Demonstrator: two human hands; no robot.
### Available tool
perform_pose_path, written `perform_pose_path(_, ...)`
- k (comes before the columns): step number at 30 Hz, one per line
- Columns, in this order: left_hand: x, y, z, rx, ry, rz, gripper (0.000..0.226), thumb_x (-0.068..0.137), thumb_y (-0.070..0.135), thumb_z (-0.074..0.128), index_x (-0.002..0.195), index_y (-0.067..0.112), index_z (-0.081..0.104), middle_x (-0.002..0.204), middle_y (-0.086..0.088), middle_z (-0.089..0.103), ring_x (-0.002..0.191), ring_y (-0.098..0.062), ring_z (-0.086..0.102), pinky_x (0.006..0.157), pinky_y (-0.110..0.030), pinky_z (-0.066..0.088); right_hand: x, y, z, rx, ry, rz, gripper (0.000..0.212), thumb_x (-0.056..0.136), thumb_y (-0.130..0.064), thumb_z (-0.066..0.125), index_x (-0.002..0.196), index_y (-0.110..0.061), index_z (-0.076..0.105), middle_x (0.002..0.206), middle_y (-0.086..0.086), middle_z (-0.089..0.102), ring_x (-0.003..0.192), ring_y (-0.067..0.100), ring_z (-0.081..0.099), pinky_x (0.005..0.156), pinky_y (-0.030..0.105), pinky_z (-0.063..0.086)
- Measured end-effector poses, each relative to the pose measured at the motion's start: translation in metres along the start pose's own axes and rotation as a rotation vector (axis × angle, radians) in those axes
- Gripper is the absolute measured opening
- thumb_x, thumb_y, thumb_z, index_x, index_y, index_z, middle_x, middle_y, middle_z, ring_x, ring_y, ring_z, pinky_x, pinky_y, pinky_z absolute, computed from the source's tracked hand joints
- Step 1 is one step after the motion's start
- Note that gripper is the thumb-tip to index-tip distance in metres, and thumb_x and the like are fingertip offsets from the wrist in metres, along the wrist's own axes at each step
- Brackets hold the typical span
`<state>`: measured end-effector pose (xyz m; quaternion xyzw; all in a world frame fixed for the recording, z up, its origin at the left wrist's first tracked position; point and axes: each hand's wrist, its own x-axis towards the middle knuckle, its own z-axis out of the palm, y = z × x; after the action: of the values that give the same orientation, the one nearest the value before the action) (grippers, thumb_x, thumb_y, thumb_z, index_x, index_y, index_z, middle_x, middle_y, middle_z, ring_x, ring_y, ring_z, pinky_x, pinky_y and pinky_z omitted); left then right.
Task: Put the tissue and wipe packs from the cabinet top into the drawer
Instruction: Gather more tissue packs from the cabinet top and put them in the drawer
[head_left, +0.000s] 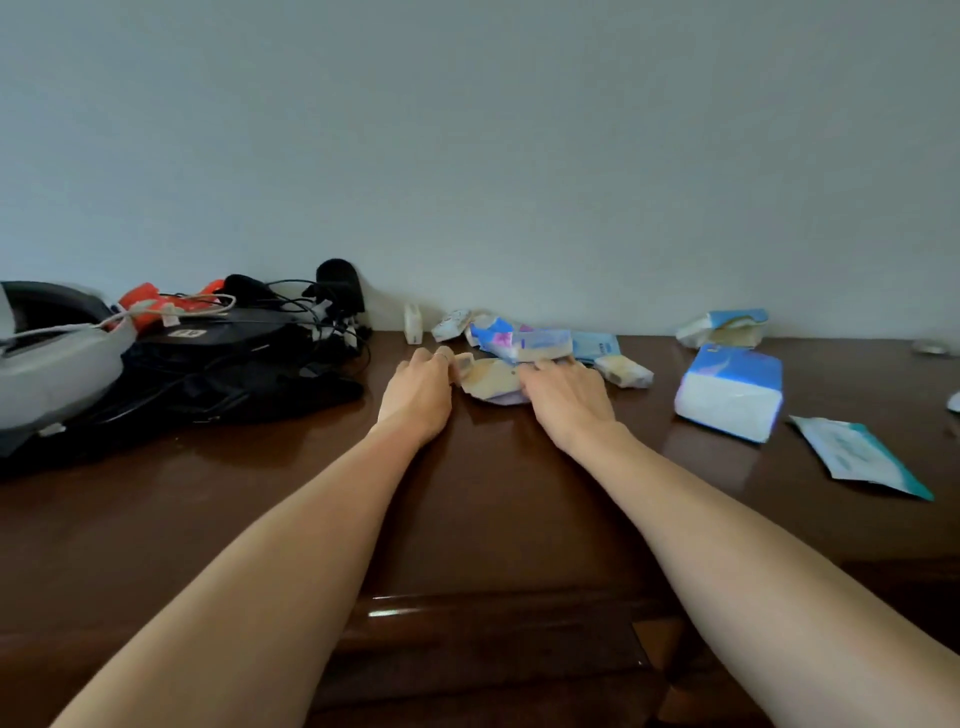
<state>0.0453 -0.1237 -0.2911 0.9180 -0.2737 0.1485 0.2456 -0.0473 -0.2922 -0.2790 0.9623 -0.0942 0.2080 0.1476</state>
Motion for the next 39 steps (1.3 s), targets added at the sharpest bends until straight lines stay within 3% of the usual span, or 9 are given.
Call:
perform_pose_path(6,-0.092,0.005,-0.053,-0.089,0.087,0.007,0.022,0.088,0.001,0.050,0.097,0.021,0.049,0.107,-0.006,0.055,0.094,-0.035,0.059,0.073,-0.036,0.036,-0.078,0.002,-0.051,0.189,0.060,0.010,0.014,0.101,-0.032,0.050,0.093,-0.031,0.062,0.114,-0.007,0.067,0.100,0.026,0.066,0.062,0.034,0.031)
perform_pose_path(13,-0.266,0.041,-0.087,-0.351,0.378,0.130,0.021,0.093,0.013,0.059,0.110,0.025,0.053,0.111,0.004,0.054,0.085,-0.014,0.060,0.068,-0.027,0.049,-0.242,-0.070,-0.076,0.443,0.617,0.106,0.013,0.100,-0.025,0.060,0.093,-0.017,0.068,0.095,0.003,0.066,0.090,0.029,0.061,0.066,0.039,0.047)
perform_pose_path(16,-0.343,0.046,-0.084,-0.722,0.524,-0.112,0.012,0.095,0.021,0.058,0.102,0.028,0.051,0.107,0.010,0.061,0.093,-0.005,0.063,0.064,-0.018,0.051,-0.301,-0.098,-0.071,0.428,0.720,0.039,0.017,0.103,-0.026,0.058,0.095,-0.016,0.069,0.098,0.003,0.067,0.096,0.032,0.059,0.080,0.042,0.044)
perform_pose_path(19,-0.405,0.031,-0.052,-1.195,0.405,-0.417,0.023,0.092,0.029,0.067,0.105,0.024,0.048,0.115,0.009,0.062,0.100,-0.005,0.068,0.071,-0.029,0.060,-0.357,-0.134,-0.042,0.461,0.662,-0.118,0.014,0.102,-0.023,0.061,0.098,-0.013,0.071,0.105,0.004,0.068,0.103,0.033,0.059,0.099,0.046,0.041)
perform_pose_path(24,-0.459,-0.017,0.013,-1.139,0.143,-0.901,0.046,0.081,0.000,0.075,0.104,0.028,0.047,0.114,-0.012,0.060,0.080,-0.018,0.073,0.067,-0.034,0.062,-0.428,-0.175,0.036,0.524,0.279,-0.398,0.014,0.093,-0.011,0.069,0.106,-0.005,0.071,0.117,0.010,0.067,0.113,0.029,0.056,0.100,0.046,0.047)
perform_pose_path(28,-0.495,-0.056,0.059,-1.147,0.133,-1.214,0.049,0.076,-0.011,0.073,0.099,0.026,0.049,0.111,-0.014,0.063,0.090,-0.030,0.071,0.079,-0.049,0.062,-0.455,-0.196,0.085,0.686,0.037,-0.394,0.024,0.105,-0.033,0.053,0.112,-0.016,0.070,0.123,0.000,0.062,0.117,0.021,0.054,0.094,0.035,0.048)
perform_pose_path(32,-0.511,-0.091,0.079,-1.316,0.207,-1.317,0.049,0.077,-0.020,0.067,0.100,0.019,0.047,0.117,-0.021,0.061,0.102,-0.040,0.068,0.075,-0.045,0.060,-0.470,-0.215,0.117,0.990,-0.350,0.193,0.048,0.105,-0.056,0.038,0.136,-0.025,0.056,0.137,-0.005,0.053,0.121,0.011,0.051,0.094,0.025,0.042)
perform_pose_path(35,-0.515,-0.113,0.084,-1.489,0.252,-1.323,0.047,0.080,-0.024,0.060,0.104,0.014,0.046,0.117,-0.022,0.059,0.102,-0.038,0.069,0.073,-0.039,0.062,-0.473,-0.225,0.137,1.269,-0.809,0.747,0.055,0.100,-0.061,0.049,0.138,-0.023,0.054,0.131,0.004,0.065,0.111,0.023,0.065,0.098,0.042,0.053)
perform_pose_path(39,-0.525,-0.139,0.090,-1.469,0.297,-1.324,0.048,0.080,-0.022,0.060,0.108,0.013,0.046,0.115,-0.018,0.061,0.100,-0.033,0.068,0.082,-0.040,0.060,-0.460,-0.236,0.156,1.627,-1.093,0.961,0.036,0.096,-0.045,0.066,0.120,-0.018,0.068,0.108,0.009,0.077,0.082,0.023,0.074,0.062,0.031,0.056)
